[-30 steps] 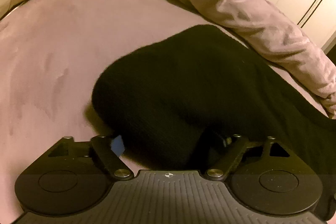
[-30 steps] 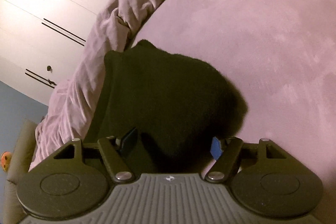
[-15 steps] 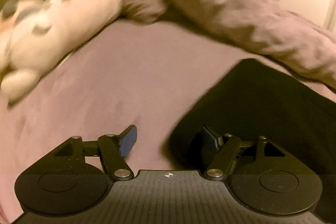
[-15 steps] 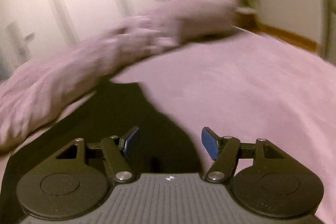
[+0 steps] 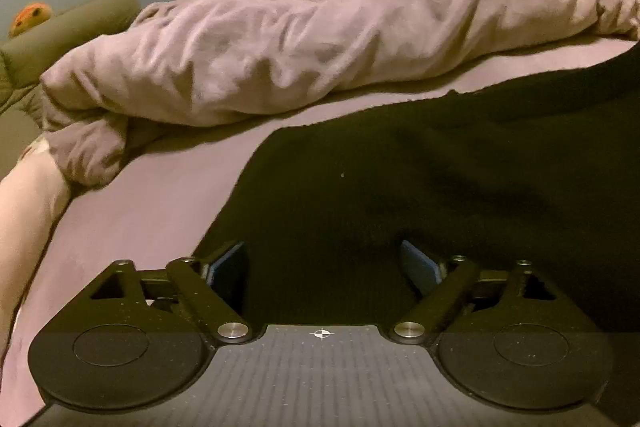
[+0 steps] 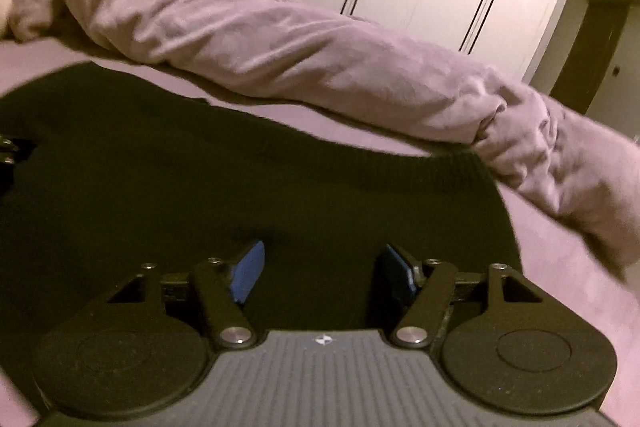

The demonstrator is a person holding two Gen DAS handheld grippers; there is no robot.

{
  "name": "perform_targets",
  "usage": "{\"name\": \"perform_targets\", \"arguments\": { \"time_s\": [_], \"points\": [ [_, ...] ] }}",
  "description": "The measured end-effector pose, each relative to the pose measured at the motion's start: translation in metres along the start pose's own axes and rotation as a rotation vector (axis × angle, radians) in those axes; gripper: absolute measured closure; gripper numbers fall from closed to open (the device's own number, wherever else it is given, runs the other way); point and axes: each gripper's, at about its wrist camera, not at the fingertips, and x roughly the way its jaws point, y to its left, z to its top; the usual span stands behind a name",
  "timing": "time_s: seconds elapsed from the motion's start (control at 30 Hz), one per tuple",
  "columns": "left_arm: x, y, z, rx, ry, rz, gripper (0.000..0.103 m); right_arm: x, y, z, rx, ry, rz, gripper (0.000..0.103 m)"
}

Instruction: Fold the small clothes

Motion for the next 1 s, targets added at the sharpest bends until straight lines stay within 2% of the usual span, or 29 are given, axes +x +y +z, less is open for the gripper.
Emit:
{"name": "perform_targets", "arguments": {
  "time_s": [0.03, 0.13, 0.27, 0.33, 0.4, 0.47, 0.57, 0.67, 0.8, 1.0],
  "points": [
    [0.007, 0.001, 0.002, -0.010, -0.006, -0.001, 0.006, 0.010, -0.004, 0.003, -0.005, 0.015, -0.024, 0.036],
    [0.031, 0.009, 0.012, -0.019, -0.031, -0.009, 0.002, 0.041, -0.027, 0.008, 0.050, 0.046, -0.046, 0.020],
    [0.037, 0.024, 0.013, -0.030, -0.043, -0.020, 0.000, 0.058, -0.059, 0.005, 0.184, 0.054, -0.021, 0.017],
    [0.029, 0.033, 0.012, -0.100, -0.018, -0.017, 0.000, 0.049, -0.062, 0.002, 0.208, 0.038, -0.031, 0.017],
    [0.016, 0.038, 0.007, -0.140, -0.008, -0.050, 0.001, 0.028, -0.052, -0.003, 0.191, 0.011, -0.064, 0.017],
    [0.001, 0.035, -0.003, -0.116, -0.026, -0.074, 0.001, 0.000, -0.042, -0.013, 0.184, -0.041, -0.021, 0.017],
    [-0.007, 0.025, -0.019, -0.056, -0.044, -0.035, 0.001, -0.031, -0.031, -0.033, 0.211, -0.073, 0.053, 0.016],
    [-0.005, 0.029, -0.020, -0.087, -0.021, -0.030, 0.000, -0.031, -0.026, -0.052, 0.184, -0.043, 0.009, 0.013],
    [-0.004, 0.039, -0.017, -0.165, 0.037, -0.046, 0.000, -0.025, -0.053, -0.063, 0.284, -0.025, -0.014, 0.009],
    [-0.002, 0.044, -0.020, -0.221, 0.059, -0.055, 0.000, -0.025, -0.057, -0.063, 0.226, -0.008, -0.042, 0.009]
  ]
}}
